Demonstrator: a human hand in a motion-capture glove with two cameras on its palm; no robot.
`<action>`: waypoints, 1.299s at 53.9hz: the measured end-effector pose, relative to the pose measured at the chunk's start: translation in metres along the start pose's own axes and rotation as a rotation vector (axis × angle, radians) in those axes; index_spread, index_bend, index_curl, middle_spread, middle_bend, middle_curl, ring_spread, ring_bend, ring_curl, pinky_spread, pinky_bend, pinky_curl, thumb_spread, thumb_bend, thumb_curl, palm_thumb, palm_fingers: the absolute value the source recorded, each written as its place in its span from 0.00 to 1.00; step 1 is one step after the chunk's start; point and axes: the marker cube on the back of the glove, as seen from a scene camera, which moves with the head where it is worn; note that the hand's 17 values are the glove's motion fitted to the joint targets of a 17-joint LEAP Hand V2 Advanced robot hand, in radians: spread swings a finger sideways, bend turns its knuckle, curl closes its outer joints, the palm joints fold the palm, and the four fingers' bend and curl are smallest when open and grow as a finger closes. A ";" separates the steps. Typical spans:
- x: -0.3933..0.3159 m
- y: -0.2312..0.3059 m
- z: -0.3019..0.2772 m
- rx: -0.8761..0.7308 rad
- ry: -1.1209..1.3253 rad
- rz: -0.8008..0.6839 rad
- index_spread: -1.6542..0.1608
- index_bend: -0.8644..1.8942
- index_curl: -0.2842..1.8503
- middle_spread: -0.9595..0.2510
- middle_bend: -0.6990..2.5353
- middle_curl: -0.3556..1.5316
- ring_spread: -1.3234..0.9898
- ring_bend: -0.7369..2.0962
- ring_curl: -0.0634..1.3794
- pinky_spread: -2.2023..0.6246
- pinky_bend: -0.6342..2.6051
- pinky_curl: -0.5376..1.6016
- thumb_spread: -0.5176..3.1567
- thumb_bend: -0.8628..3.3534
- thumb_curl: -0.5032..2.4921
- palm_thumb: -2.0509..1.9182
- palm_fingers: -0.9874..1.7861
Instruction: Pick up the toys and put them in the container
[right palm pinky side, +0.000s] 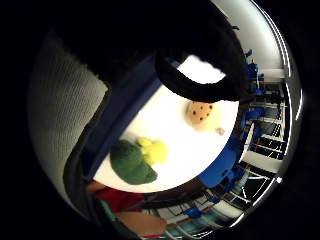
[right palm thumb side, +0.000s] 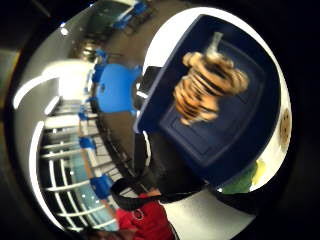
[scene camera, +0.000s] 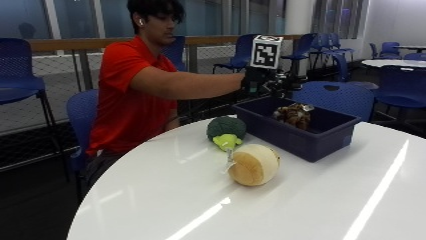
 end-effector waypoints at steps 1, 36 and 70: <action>0.001 0.003 -0.001 0.001 -0.021 0.012 0.70 0.35 0.39 0.69 0.24 0.37 0.56 0.31 0.25 0.80 0.58 0.44 0.44 0.19 0.34 0.50 0.24; 0.086 0.128 0.075 -0.056 0.024 0.121 0.73 0.37 0.30 0.74 0.25 0.30 0.61 0.30 0.16 0.83 0.55 0.41 0.41 0.18 0.25 0.48 0.26; 0.076 0.142 0.148 -0.191 0.076 0.135 0.75 0.34 0.23 0.78 0.26 0.29 0.61 0.37 0.18 0.82 0.59 0.42 0.41 0.20 0.24 0.51 0.31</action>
